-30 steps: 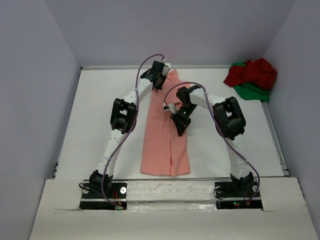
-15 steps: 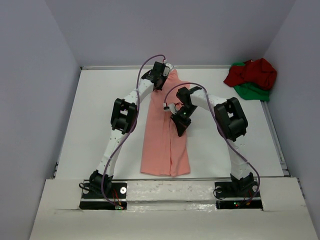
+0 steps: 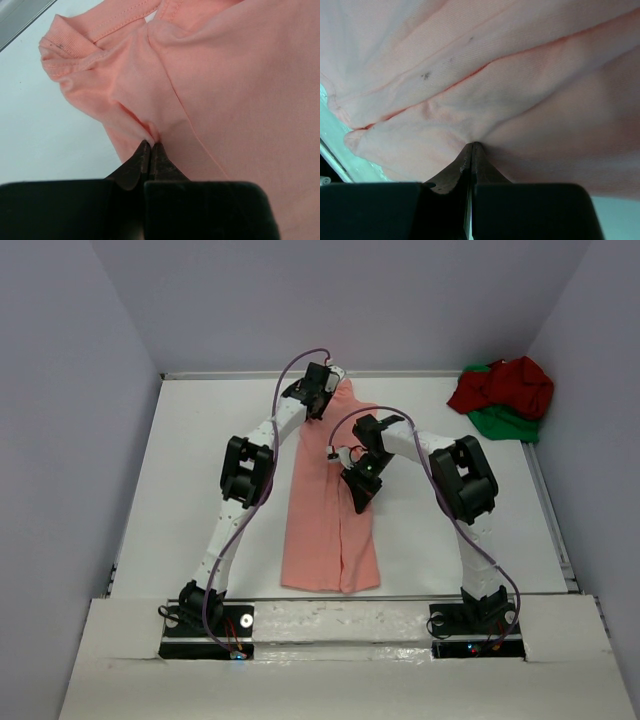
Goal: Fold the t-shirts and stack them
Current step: Rotate the tshirt 90 degrees
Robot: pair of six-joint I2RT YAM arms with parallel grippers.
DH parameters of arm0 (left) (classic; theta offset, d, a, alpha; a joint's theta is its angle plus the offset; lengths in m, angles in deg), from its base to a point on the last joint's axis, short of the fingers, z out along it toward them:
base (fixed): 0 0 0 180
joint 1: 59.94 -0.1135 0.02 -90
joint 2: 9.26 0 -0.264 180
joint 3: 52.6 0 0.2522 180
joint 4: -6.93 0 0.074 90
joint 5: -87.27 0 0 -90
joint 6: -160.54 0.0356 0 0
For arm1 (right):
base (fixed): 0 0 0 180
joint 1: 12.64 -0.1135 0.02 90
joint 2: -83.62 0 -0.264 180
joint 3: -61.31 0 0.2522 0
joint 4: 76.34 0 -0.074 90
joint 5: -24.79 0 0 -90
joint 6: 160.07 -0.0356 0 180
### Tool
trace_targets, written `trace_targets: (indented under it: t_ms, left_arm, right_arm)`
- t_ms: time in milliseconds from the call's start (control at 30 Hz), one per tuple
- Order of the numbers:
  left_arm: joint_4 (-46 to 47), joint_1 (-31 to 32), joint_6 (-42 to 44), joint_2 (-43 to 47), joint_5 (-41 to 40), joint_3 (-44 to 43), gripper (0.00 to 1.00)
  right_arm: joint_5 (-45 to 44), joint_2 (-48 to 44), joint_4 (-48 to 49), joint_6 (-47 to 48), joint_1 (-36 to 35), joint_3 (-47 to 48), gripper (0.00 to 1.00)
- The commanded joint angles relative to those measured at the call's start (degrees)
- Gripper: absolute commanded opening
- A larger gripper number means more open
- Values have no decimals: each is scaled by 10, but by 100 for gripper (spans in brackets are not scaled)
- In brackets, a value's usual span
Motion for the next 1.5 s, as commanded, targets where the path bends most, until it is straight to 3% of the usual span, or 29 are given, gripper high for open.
trace_targets:
  t_ms: [0,1467]
  left_arm:
    - [3,-13,17,79,-27,7,0]
    - [7,-36,48,102,-89,42,0]
  right_arm:
    - [-45,22,53,10,-15,-23,0]
    - [-55,36,53,14,-15,-26,0]
